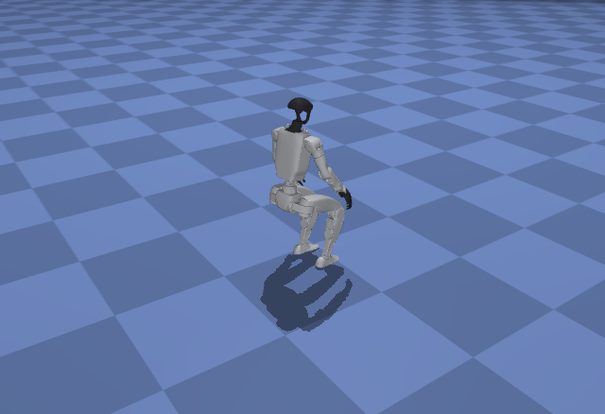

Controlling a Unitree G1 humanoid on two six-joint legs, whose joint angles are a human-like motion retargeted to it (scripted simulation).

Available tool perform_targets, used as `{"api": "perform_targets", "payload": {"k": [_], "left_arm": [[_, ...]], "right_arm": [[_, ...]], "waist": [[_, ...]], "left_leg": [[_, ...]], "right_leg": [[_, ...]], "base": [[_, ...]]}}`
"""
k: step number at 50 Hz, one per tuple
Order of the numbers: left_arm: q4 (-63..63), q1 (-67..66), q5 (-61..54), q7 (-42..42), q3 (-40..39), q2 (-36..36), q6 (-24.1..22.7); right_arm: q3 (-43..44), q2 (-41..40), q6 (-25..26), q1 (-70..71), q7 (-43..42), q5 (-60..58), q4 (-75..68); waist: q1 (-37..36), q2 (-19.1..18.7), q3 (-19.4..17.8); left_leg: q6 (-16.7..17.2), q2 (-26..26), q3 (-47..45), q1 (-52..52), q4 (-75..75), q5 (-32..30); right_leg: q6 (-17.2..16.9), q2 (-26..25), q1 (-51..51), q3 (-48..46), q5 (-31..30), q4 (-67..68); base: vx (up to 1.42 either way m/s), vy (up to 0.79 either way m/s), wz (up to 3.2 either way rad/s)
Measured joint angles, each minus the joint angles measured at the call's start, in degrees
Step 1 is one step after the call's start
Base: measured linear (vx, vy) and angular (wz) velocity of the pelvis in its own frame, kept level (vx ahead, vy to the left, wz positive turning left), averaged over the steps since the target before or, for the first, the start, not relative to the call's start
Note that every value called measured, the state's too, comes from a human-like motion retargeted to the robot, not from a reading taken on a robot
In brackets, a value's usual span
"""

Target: Static pose

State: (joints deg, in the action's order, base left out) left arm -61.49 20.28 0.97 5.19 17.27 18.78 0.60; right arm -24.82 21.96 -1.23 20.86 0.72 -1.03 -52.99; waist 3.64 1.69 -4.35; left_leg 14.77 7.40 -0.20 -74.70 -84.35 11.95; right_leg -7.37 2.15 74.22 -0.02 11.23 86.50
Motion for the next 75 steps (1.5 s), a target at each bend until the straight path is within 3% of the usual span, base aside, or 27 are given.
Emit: {"api": "perform_targets", "payload": {"k": [75], "left_arm": [[2.19, -0.35, -0.85, 0.75, 0.64, 0.65, -0.64]], "right_arm": [[-0.43, 0.64, -0.21, 0.38, -1.31, -0.24, 0.92]], "waist": [[-0.36, 0.23, -0.12]], "left_leg": [[0.00, -0.54, -0.76, -2.12, -1.80, -0.66]], "right_leg": [[-0.29, 0.33, 1.73, -0.29, 0.03, 0.89]], "base": [[0.00, 0.00, 0.00]]}}
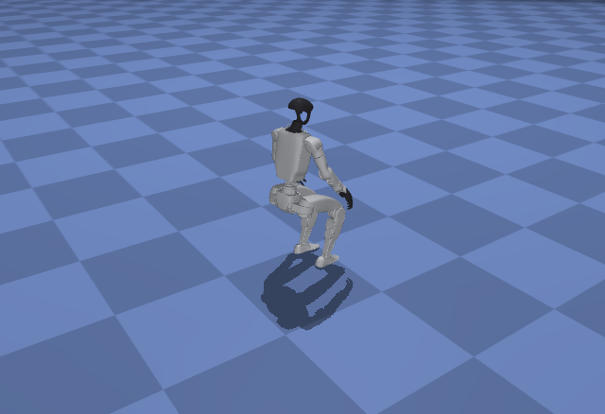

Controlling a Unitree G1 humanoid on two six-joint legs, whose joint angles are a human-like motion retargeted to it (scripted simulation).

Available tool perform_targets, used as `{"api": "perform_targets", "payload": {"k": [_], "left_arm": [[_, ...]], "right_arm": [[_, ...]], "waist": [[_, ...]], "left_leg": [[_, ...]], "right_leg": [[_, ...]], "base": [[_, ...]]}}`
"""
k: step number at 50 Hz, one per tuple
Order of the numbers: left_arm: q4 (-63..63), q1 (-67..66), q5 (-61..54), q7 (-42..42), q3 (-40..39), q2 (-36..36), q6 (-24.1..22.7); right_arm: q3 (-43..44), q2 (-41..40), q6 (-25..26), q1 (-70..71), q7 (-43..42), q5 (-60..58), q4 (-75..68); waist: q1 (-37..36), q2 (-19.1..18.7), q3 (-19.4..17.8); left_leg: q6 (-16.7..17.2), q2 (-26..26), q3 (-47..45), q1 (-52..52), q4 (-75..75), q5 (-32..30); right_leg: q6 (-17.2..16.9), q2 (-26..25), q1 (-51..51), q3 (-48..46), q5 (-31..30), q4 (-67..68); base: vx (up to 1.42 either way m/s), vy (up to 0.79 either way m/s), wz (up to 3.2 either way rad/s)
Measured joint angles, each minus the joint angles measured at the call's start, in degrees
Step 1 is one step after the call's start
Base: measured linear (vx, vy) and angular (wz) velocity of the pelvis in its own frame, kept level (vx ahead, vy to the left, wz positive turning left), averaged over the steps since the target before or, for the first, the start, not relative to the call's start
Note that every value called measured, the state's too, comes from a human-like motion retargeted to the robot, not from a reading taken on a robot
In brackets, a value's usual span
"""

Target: Static pose

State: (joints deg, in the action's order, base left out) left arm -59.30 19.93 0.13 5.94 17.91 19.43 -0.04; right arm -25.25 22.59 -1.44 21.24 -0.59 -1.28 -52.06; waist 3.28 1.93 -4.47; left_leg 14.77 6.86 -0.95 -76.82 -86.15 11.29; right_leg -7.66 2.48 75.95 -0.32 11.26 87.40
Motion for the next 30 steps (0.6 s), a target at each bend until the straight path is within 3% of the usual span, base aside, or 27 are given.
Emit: {"api": "perform_targets", "payload": {"k": [30], "left_arm": [[0.19, -0.63, -1.12, 0.37, -0.23, 0.23, -0.17]], "right_arm": [[-0.04, -0.65, -0.09, -0.37, -0.57, 0.75, -0.25]], "waist": [[0.18, 0.42, -0.07]], "left_leg": [[-0.01, -0.27, 0.09, -0.18, 0.18, 0.28]], "right_leg": [[0.48, 0.11, 0.27, -0.19, 0.12, -0.13]], "base": [[0.00, 0.00, 0.00]]}}
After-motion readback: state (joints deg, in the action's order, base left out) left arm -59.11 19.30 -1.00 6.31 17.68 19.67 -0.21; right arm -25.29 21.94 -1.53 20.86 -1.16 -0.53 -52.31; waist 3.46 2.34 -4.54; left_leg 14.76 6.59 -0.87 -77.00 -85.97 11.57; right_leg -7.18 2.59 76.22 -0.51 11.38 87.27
